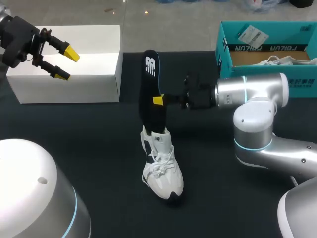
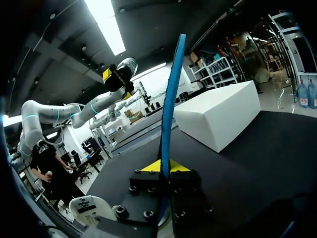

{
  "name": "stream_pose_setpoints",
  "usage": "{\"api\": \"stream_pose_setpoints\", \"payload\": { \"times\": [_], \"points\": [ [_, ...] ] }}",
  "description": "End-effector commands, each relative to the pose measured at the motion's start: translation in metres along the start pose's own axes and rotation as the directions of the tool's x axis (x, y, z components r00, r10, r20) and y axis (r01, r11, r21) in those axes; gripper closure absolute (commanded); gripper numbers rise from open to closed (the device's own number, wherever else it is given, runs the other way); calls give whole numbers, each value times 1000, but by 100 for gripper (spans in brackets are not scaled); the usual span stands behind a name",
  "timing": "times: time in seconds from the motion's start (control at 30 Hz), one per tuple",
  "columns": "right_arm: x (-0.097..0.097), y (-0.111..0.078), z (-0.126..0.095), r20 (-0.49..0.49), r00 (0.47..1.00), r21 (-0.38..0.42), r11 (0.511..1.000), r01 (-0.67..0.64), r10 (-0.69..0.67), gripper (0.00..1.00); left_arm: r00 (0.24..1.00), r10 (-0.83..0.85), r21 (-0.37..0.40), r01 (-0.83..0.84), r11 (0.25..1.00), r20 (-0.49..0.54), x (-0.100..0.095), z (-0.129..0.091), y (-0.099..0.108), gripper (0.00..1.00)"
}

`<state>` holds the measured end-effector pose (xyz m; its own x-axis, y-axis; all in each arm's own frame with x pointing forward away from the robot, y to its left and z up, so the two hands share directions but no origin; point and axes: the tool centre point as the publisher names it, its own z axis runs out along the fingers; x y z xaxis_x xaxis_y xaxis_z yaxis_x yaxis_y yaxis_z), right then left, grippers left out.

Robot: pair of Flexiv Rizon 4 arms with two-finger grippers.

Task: Take the shoe out of the shoebox, open the shoe tongue, remove and reinsert the insole, then place the shoe into the shoebox

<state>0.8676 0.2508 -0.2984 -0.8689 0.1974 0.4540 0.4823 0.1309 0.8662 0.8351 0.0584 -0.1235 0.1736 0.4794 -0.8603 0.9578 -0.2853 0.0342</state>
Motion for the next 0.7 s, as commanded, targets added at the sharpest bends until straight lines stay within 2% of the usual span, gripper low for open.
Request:
{"api": "stream_pose_setpoints", "payload": {
  "times": [0.03, 0.27, 0.7],
  "points": [
    [-6, -2, -1, -13, 1000, 30, 1000, 3, -2, 100, 1000, 1, 2, -1, 1000, -2, 0, -1, 0, 0],
    [-7, -19, -6, -11, 1000, 69, 998, 7, -7, 100, 1000, 1, 2, -1, 1000, -2, 0, -1, 0, 0],
    [13, -46, -14, 9, 1000, 100, 995, -6, 5, 100, 1000, 1, 2, -1, 1000, -2, 0, -1, 0, 0]
  ]
}}
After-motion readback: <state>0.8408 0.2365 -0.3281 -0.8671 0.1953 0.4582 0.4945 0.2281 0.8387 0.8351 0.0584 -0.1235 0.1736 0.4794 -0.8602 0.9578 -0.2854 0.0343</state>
